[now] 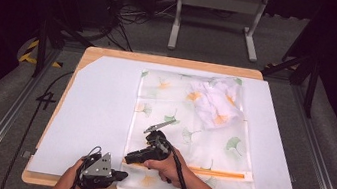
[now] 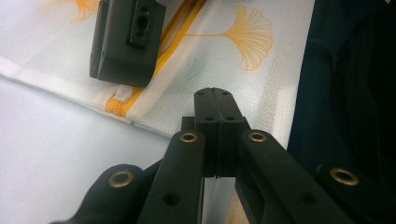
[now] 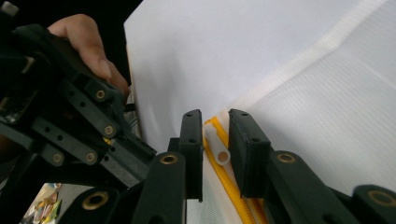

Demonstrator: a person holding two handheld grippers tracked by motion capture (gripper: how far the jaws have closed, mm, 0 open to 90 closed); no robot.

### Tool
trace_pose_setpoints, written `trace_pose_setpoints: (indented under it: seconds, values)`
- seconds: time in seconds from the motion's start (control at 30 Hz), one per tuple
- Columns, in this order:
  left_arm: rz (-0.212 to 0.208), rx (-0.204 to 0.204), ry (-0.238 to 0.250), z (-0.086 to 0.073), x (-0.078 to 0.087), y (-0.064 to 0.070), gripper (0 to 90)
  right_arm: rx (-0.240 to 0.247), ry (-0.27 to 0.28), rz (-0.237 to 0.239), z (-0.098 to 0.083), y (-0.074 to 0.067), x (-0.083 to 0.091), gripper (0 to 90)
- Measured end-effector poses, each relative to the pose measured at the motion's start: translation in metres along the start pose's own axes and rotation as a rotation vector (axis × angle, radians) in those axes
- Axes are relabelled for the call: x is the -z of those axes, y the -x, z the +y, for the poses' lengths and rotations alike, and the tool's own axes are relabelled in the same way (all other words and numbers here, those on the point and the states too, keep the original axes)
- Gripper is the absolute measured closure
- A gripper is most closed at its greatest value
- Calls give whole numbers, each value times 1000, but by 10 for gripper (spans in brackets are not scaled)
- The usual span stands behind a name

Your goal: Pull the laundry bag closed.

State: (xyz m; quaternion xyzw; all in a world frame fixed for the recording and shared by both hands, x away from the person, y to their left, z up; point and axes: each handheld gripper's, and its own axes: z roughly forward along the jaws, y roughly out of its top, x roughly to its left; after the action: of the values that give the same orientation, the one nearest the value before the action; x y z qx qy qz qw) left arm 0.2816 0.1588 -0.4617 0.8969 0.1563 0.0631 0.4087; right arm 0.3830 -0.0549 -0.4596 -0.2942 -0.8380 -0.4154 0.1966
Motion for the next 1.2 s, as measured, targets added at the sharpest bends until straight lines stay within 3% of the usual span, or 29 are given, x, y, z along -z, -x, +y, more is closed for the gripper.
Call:
trace_pose_setpoints:
  seconds: [0.17, 0.53, 0.6, 0.63, 0.87, 1.1, 1.2]
  values:
    - [0, -2, 0, 0, 0, 1, 900, -3, 10, -32, -2, -3, -2, 895]
    - [-1, -6, -3, 1, 0, 0, 900, 14, 14, -24, -3, -6, -2, 900]
    - [17, -23, -8, 2, 0, 1, 900, 29, 18, -33, -3, -7, 0, 900]
    - [52, -37, -14, 4, 0, 3, 900, 40, 18, -39, -3, -7, 0, 900]
    - [96, -49, -19, 6, -2, -3, 900, 68, 8, -49, -3, -8, -1, 900]
    - [128, -48, -19, 6, -1, -5, 900, 95, 1, -63, -5, -10, 0, 900]
    - [115, -40, -17, 5, -1, -7, 900, 114, -2, -69, -4, -11, 0, 900]
